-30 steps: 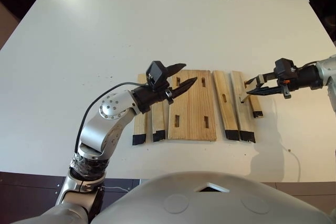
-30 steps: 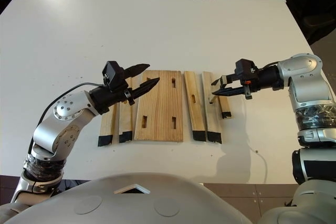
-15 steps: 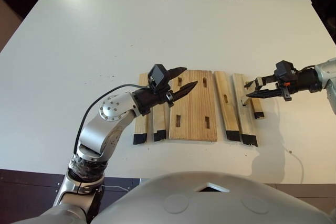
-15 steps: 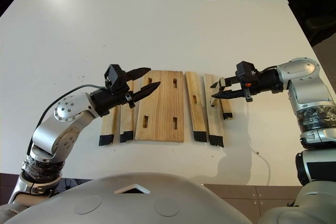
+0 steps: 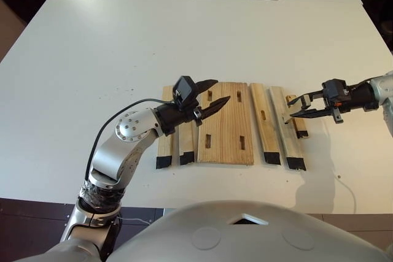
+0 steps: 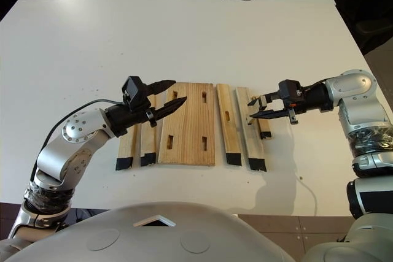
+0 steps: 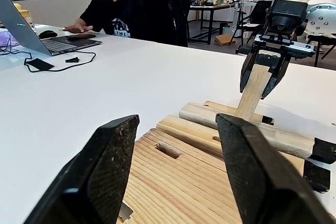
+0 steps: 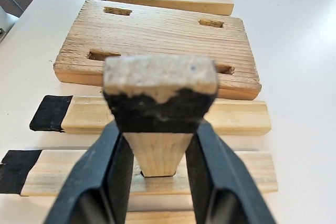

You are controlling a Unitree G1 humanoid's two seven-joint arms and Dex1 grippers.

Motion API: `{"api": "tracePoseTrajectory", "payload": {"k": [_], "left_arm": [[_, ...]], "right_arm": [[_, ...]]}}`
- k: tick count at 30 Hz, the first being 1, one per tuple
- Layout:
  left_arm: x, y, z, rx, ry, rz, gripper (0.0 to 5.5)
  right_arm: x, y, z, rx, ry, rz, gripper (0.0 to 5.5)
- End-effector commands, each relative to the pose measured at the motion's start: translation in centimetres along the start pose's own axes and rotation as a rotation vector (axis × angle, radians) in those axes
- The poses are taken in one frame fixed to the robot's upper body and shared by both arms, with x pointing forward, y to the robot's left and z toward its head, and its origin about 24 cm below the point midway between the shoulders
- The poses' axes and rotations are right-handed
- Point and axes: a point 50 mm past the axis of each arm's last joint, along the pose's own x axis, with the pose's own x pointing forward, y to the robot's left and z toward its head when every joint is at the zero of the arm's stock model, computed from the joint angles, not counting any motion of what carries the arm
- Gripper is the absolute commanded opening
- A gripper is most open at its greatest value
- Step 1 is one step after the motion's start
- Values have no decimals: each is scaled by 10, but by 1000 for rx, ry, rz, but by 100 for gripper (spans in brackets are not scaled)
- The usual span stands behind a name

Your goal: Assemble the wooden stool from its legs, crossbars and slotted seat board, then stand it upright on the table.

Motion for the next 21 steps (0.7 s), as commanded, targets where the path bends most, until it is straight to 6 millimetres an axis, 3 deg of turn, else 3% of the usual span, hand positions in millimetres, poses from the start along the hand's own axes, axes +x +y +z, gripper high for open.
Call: {"api": "tracePoseTrajectory", "payload": {"k": [1,7,8,14,18,21], "left_arm": [[-3,1,0,33,23,-7,271],[-3,1,0,45,31,-18,271],[-3,1,0,46,31,-19,271],[-1,2,0,42,24,0,271],[-1,3,-2,43,22,6,271],[0,6,-2,49,23,18,271]], "right_arm": [[28,51,-65,231,239,163,129],[33,40,-60,241,198,101,129],[33,37,-57,255,173,90,165],[31,22,-46,301,68,17,249],[27,14,-38,301,10,-31,253],[15,5,-19,280,-96,-88,253]]}}
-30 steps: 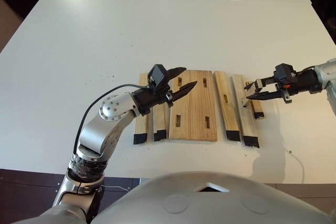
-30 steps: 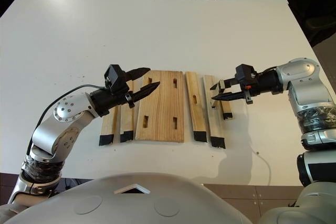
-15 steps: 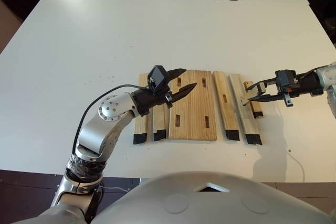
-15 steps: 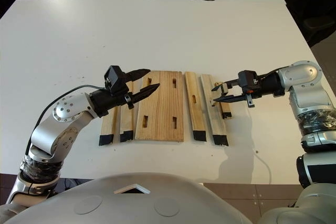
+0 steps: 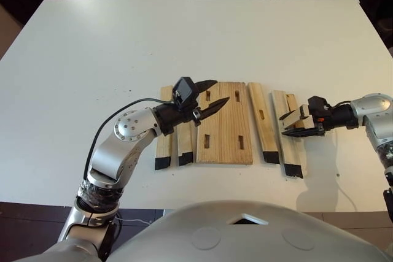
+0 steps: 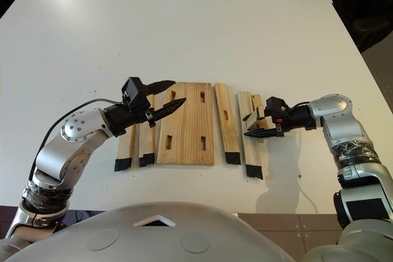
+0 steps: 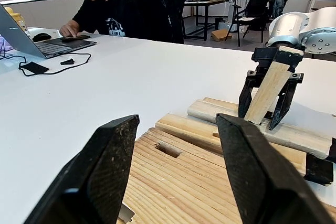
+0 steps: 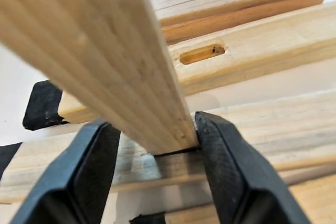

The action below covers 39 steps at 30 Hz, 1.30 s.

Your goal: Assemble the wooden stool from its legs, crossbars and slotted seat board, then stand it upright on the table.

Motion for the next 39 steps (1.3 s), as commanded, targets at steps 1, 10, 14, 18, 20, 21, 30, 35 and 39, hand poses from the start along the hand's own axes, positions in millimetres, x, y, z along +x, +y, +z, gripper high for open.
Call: {"api": "tracePoseTrajectory", "payload": {"k": [1,10,14,18,20,21,30,35,39], "left_arm": [[0,5,-1,19,13,23,271],[-2,6,-3,21,8,43,271],[-1,9,-1,26,4,43,271],[1,11,0,27,-2,45,271],[1,11,-1,31,0,44,271],[2,11,-1,37,3,44,271],[-1,16,-1,40,8,52,271],[-3,15,-2,37,10,58,271],[-6,13,-3,30,6,78,271]], "right_arm": [[-16,-6,32,-36,-144,-68,253],[-47,19,122,-188,-500,-100,253],[-31,27,151,-269,-584,-117,253],[-8,26,164,-298,-615,-156,253],[-1,21,159,-291,-598,-192,253],[1,19,154,-275,-579,-198,253],[39,9,63,5,-461,-187,253],[6,9,116,-100,-666,-255,253],[-22,32,152,-174,-749,-200,253]]}}
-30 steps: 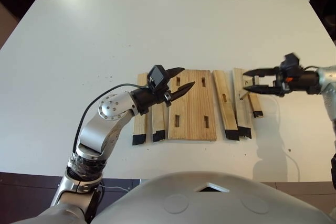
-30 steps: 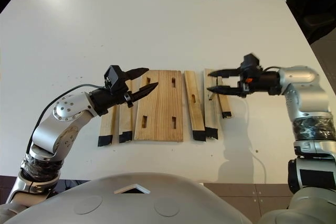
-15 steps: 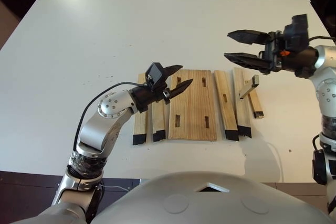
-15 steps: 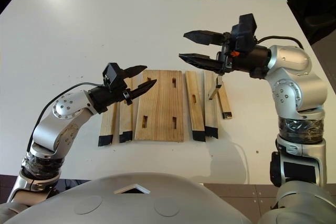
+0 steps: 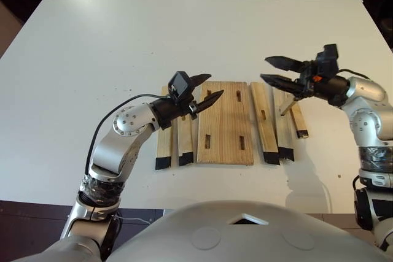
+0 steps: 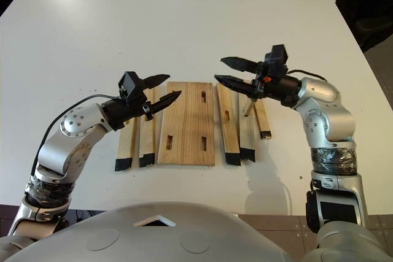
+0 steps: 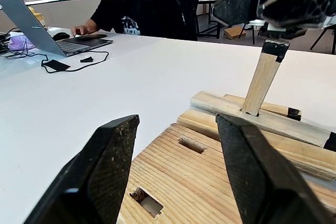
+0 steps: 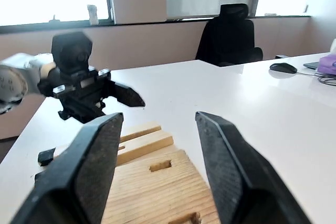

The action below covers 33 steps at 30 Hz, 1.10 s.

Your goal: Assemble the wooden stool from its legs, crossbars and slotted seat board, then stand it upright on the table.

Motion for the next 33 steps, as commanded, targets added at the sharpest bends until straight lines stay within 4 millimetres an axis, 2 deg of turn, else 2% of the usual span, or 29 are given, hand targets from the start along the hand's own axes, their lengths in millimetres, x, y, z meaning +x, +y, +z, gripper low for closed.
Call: {"api": "tracePoseTrajectory", "payload": {"k": [1,3,7,11,15,18,24,29,31,33], "left_arm": [[-5,-1,-2,-5,5,30,271],[-6,-1,-3,-10,4,47,271],[-8,-2,-7,-22,5,72,271],[-6,-3,-9,-25,8,74,271],[-6,-3,-12,-31,14,78,271],[-6,-4,-13,-32,16,80,271],[-9,-6,-18,-35,23,101,271],[-10,-8,-19,-41,18,127,271],[-11,-9,-20,-46,13,140,271],[-12,-10,-20,-50,12,152,271]], "right_arm": [[-1,23,43,-65,-24,123,253],[-8,40,30,-29,81,215,253],[-44,63,-32,122,412,327,253],[-70,52,-73,141,593,271,253],[-87,47,-94,127,688,250,253],[-95,41,-94,99,718,228,253],[-104,21,-77,-37,775,174,253],[-89,7,-42,-108,634,54,253],[-87,1,-37,-124,601,-42,253],[-87,-5,-42,-119,603,-152,253]]}}
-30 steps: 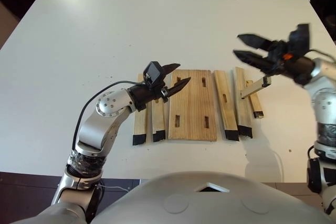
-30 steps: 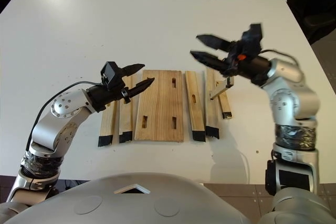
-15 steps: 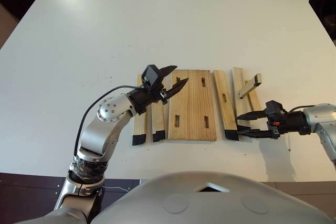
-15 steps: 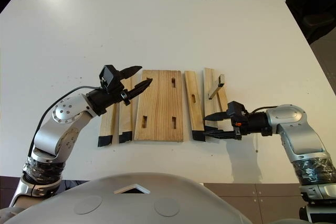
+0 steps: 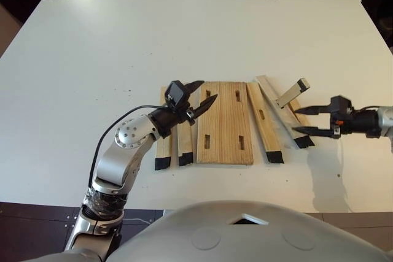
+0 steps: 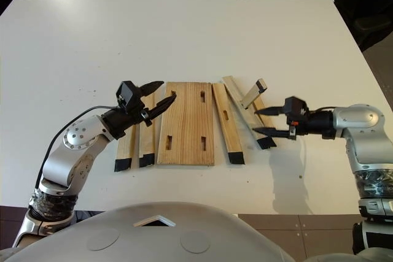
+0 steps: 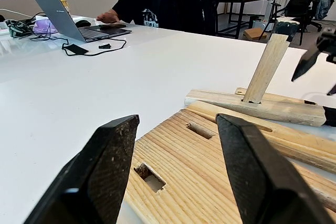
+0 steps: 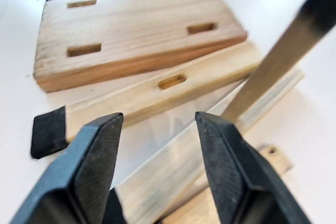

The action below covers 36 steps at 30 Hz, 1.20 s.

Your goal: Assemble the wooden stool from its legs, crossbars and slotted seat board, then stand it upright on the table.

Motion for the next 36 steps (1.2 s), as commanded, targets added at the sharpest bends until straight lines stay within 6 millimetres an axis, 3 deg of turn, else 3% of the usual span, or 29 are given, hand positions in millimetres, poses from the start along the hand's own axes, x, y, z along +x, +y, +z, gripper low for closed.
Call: {"api": "tracePoseTrajectory", "payload": {"k": [1,6,13,22,34,36], "left_arm": [[-2,-1,-2,6,-1,32,271],[-1,-4,-4,12,7,17,271],[-1,-5,-4,6,5,27,271],[-1,-13,-7,-10,19,29,271],[-3,-15,-8,-18,26,35,271],[-3,-15,-9,-18,28,37,271]], "right_arm": [[4,-9,-6,62,17,-161,273],[7,14,-36,190,101,-224,344],[25,40,-37,259,99,-233,354],[39,48,-46,301,138,-262,354],[30,56,-81,417,297,-268,354],[29,57,-85,436,319,-260,324]]}}
